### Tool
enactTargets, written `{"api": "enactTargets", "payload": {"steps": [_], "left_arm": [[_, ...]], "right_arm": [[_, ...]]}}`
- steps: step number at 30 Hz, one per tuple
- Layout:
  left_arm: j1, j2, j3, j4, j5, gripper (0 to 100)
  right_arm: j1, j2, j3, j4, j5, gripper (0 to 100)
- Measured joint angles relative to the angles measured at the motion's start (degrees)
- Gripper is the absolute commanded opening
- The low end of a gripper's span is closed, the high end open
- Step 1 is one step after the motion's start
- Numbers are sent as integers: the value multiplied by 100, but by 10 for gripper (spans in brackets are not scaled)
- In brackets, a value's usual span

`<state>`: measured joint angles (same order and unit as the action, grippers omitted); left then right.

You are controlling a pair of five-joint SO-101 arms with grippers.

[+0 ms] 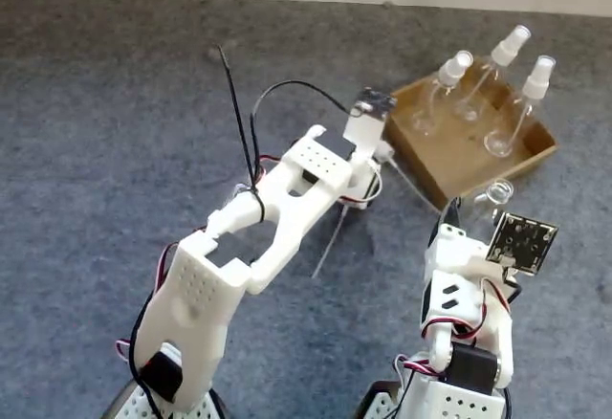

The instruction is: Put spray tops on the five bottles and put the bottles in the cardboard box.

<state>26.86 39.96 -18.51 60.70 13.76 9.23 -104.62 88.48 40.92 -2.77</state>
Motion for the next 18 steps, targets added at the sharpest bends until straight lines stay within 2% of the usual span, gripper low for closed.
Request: {"api": "enactTargets", "payload": {"steps": [7, 10, 18], "left_arm": [[-18, 18, -246, 510, -756, 66], [-62, 26, -448, 967, -844, 66], [-281, -659, -879, 1952, -862, 66]], "right_arm": [[0, 0, 0, 0, 0, 159], [-9, 0, 0, 0, 0, 159], [-721, 0, 0, 0, 0, 159]]}}
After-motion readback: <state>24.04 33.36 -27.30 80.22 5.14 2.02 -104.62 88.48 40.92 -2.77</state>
